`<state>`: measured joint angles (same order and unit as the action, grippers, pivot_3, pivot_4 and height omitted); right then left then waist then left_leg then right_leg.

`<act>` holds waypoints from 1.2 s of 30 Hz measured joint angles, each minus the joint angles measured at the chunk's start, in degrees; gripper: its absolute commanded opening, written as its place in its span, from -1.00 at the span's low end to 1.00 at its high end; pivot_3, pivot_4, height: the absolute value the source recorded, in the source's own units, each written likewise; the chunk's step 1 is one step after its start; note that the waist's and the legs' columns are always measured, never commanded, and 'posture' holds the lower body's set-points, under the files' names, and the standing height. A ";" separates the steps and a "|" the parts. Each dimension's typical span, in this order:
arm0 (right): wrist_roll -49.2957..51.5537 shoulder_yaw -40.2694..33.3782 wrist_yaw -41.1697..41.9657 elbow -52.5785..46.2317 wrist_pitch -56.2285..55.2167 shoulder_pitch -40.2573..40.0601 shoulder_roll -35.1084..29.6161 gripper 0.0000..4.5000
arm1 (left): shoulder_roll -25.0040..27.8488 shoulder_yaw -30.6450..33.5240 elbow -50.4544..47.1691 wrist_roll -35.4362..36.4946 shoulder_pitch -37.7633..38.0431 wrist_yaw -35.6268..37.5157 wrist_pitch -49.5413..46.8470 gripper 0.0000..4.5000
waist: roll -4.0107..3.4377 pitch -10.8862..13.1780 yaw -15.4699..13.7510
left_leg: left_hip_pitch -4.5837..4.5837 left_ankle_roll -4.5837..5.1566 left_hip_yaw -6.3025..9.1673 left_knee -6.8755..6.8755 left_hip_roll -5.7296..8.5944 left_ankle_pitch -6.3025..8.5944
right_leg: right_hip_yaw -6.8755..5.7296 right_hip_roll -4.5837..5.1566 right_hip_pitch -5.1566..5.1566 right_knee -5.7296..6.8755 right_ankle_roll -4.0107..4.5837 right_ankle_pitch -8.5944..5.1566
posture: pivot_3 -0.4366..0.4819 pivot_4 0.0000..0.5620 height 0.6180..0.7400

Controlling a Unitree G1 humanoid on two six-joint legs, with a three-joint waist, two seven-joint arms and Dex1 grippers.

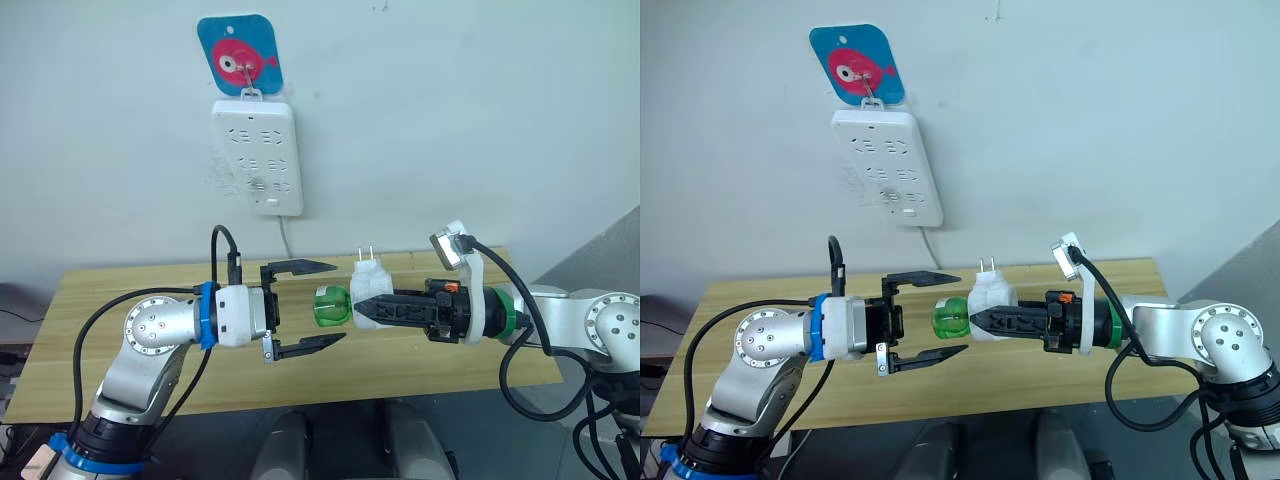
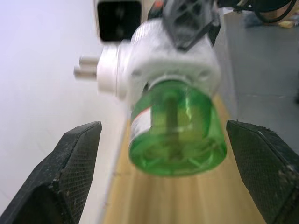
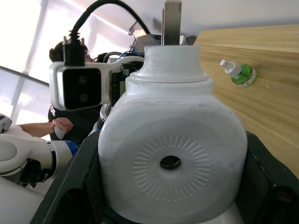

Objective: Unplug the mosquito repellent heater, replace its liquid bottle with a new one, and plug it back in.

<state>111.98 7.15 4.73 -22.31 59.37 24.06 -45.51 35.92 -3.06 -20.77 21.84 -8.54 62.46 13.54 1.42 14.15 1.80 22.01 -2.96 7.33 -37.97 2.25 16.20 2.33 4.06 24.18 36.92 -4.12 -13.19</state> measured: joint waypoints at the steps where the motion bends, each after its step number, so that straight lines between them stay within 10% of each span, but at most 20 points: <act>1: 0.00 0.00 -0.02 0.00 0.00 0.00 0.08 0.34 | -0.17 0.03 0.45 -0.49 0.04 -0.10 1.31 0.99 | 0.00 0.00 0.00 | 0.00 0.00 -0.01 0.00 0.00 0.00 | 0.00 0.00 0.00 0.00 0.00 0.00 | -0.14 -0.21 1.00; 10: -0.01 -0.06 -0.05 0.00 -0.14 0.01 0.25 0.34 | -0.38 -0.70 0.84 -0.47 0.37 0.68 2.74 0.01 | 0.00 0.00 0.06 | -0.02 0.00 0.00 -0.01 0.01 0.00 | -0.02 -0.02 -0.01 0.03 -0.01 0.00 | -0.14 -0.22 1.00; 16: -0.40 -0.03 -0.10 0.03 0.05 -0.02 -0.01 0.34 | 4.17 -1.67 -2.55 5.13 -1.54 0.38 -9.81 -0.01 | 0.01 0.01 0.21 | -0.01 0.00 0.08 -0.01 -0.02 0.00 | -0.05 -0.07 -0.01 0.06 -0.01 0.00 | -0.12 -0.22 1.00; 23: 0.19 -0.42 0.79 0.14 -0.25 0.30 -0.27 0.34 | 15.54 -0.51 -5.61 38.72 -13.05 -8.13 -55.49 -0.01 | 0.02 0.01 1.12 | -0.06 0.01 0.15 -0.04 0.01 0.00 | -0.15 -0.08 -0.05 0.14 -0.04 -0.02 | -0.11 -0.21 1.00; 36: 0.81 1.48 1.43 -1.68 -0.30 0.62 0.00 0.34 | 18.40 1.23 -1.94 46.51 -17.42 -4.39 -69.78 -0.01 | 0.02 0.02 1.48 | -0.04 0.00 0.11 0.01 -0.01 0.00 | -0.10 -0.09 0.00 0.10 -0.02 -0.02 | -0.12 -0.20 1.00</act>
<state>112.79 8.63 6.16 -23.99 59.07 24.68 -45.51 54.32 -1.83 -22.71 68.34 -25.95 58.07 -56.24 1.44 14.16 3.29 21.97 -2.95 7.45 -37.96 2.24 16.20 2.22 3.96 24.18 37.02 -4.14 -13.21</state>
